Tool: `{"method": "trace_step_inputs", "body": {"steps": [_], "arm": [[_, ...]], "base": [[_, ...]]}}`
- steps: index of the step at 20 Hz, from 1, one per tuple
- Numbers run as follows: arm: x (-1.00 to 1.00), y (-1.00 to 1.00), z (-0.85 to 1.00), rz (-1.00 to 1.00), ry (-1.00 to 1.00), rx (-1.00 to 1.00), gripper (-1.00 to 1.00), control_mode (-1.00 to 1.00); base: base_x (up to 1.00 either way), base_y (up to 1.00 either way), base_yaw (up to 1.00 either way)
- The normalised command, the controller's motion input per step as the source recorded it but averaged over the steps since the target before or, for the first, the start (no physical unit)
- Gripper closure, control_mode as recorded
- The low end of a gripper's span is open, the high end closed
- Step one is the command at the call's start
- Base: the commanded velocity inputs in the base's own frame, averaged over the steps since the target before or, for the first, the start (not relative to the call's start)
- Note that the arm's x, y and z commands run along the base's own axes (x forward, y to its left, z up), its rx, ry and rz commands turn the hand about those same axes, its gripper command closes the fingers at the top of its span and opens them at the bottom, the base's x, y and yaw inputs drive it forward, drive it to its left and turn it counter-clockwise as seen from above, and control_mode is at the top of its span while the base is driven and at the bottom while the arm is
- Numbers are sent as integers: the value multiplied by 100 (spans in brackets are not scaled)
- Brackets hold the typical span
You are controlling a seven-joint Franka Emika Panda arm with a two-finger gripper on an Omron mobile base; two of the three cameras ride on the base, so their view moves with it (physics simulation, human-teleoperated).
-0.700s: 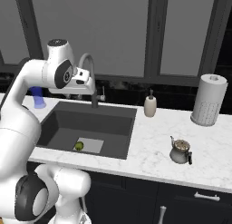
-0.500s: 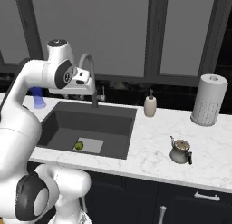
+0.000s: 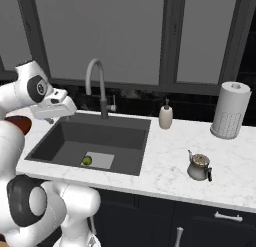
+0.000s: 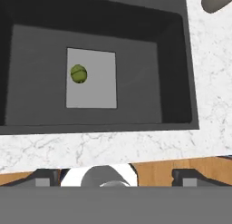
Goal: Pick the lime from the sink and place it in the bowl. Then pick the bowl and place it in the microwave. Then close the microwave door and press the start button.
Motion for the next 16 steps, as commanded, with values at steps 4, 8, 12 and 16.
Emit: {"method": "trace_step_inputs", "body": {"steps": [4, 8, 12, 16], "arm": [[6, 98, -91, -7, 12, 0, -100, -100], [21, 81, -100, -8, 14, -6, -100, -100], [37, 15, -89, -1, 7, -12, -100, -100], [59, -35, -34, 0, 7, -4, -100, -100]], "base": [[0, 0, 0], [0, 0, 0], [0, 0, 0], [0, 0, 0]]}}
